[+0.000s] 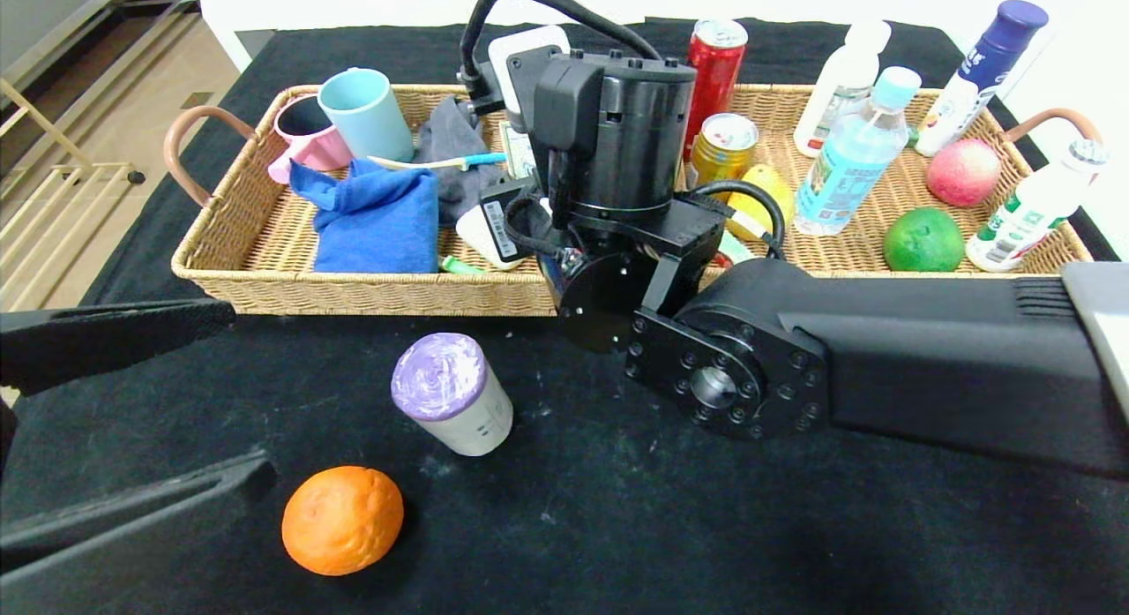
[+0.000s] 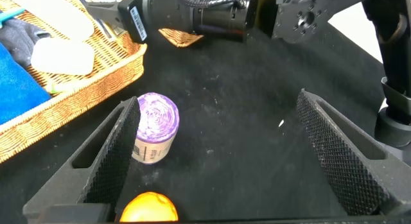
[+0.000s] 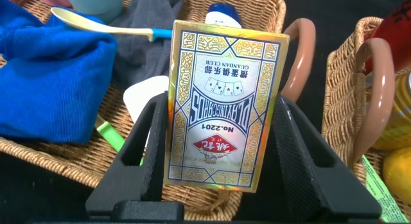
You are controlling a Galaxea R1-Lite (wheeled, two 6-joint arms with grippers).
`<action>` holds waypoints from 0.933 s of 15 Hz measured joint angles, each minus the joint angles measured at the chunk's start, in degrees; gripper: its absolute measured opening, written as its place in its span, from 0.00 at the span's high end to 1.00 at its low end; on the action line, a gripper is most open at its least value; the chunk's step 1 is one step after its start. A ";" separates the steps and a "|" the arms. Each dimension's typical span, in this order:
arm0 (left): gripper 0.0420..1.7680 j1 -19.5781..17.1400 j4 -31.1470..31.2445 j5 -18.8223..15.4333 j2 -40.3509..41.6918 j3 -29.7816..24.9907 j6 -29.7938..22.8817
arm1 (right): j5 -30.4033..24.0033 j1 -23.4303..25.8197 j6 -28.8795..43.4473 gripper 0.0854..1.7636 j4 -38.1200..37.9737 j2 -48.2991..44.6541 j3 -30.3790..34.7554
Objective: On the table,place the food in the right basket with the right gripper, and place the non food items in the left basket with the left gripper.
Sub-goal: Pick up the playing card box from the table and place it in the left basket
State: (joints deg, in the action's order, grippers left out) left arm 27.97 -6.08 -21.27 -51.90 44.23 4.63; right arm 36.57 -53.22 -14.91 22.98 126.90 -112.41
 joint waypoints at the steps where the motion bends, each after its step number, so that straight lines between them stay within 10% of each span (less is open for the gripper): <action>1: 0.00 0.00 -0.02 0.00 -0.04 0.00 0.00 | 0.02 -0.02 -0.07 0.42 0.06 0.20 -0.02; 14: 0.00 0.06 -0.02 -0.06 -0.13 -0.02 0.10 | -0.02 -0.27 -1.57 0.42 1.96 1.21 -0.13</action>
State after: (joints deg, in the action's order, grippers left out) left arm 28.03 -6.11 -21.33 -52.03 44.20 4.73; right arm 36.55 -53.49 -16.48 24.94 128.11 -112.54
